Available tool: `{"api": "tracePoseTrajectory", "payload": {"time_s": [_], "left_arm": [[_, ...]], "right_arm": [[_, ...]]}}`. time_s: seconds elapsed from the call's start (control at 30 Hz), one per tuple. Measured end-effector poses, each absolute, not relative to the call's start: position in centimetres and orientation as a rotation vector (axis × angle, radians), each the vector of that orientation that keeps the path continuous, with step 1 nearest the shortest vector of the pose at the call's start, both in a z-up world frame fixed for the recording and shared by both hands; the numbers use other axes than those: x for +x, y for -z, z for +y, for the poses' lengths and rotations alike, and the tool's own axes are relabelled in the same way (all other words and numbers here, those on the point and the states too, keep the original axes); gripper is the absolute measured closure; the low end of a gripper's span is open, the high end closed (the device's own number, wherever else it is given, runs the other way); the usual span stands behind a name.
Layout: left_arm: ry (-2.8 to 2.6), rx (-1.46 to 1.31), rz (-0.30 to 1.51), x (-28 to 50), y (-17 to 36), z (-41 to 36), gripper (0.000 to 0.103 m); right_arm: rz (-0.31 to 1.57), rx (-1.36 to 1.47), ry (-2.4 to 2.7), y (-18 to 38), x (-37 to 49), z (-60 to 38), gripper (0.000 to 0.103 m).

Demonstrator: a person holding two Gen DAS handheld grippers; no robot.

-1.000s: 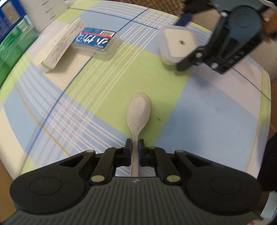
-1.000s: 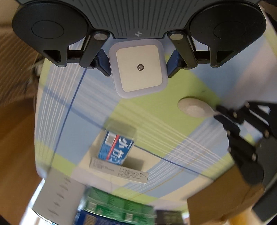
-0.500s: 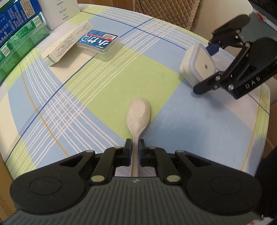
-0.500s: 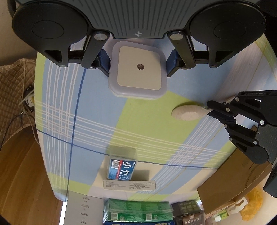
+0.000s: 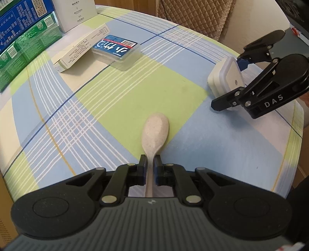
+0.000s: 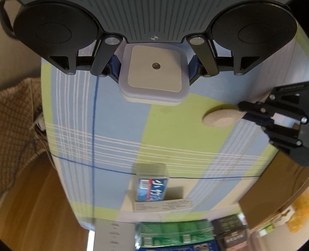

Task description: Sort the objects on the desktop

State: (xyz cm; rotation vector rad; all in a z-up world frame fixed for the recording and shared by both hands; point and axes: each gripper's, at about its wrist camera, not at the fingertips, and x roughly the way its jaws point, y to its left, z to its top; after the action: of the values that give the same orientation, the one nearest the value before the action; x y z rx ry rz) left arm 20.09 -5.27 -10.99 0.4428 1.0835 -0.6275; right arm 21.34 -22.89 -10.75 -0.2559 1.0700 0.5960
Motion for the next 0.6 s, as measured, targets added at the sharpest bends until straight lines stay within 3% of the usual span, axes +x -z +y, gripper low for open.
{"api": "tracePoseTrajectory", "payload": {"time_s": [0.6], "left_arm": [[0.581,0.399,1.096,20.17,10.95,-5.56,0.1]], "right_arm": [[1.061,-0.232,-0.53,10.64,20.86,-23.39,0.041]]}}
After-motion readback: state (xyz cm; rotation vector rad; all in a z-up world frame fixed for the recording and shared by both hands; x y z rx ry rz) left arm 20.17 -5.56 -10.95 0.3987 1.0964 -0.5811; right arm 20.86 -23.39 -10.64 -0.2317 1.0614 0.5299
